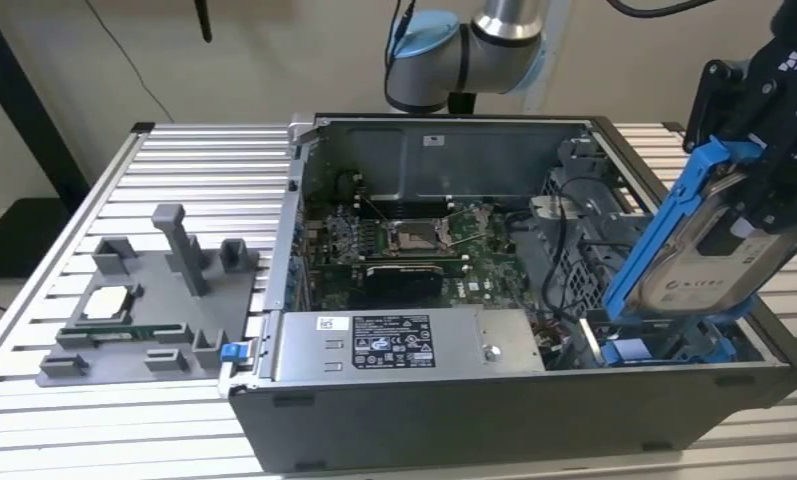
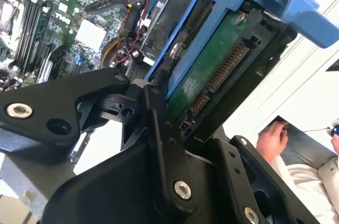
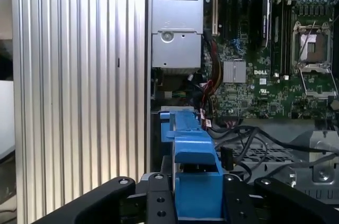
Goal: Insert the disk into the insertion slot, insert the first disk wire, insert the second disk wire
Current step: 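Insert the disk into the insertion slot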
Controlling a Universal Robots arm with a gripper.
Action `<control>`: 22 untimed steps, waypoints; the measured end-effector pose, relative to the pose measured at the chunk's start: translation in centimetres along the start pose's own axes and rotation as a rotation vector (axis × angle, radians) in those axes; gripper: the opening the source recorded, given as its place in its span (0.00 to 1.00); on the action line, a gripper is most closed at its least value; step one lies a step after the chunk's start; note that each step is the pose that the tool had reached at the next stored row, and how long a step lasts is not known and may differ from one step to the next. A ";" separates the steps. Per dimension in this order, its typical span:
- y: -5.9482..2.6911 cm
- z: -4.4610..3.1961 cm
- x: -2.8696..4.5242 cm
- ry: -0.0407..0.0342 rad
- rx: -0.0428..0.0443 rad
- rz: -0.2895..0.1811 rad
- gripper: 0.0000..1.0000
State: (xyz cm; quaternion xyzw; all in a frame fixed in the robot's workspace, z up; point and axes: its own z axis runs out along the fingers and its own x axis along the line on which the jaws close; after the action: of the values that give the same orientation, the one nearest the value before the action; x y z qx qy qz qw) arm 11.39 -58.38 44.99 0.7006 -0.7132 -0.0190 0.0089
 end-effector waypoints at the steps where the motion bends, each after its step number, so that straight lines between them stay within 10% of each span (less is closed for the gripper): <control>1: -0.03 0.15 0.01 -0.0004 0.0000 0.000 0.00; 22: -0.38 2.73 -0.07 -0.0113 -0.0002 0.000 0.00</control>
State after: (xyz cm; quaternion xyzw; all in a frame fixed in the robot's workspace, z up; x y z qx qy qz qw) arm 11.66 -58.28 42.24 0.7007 -0.7131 -0.0231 0.0049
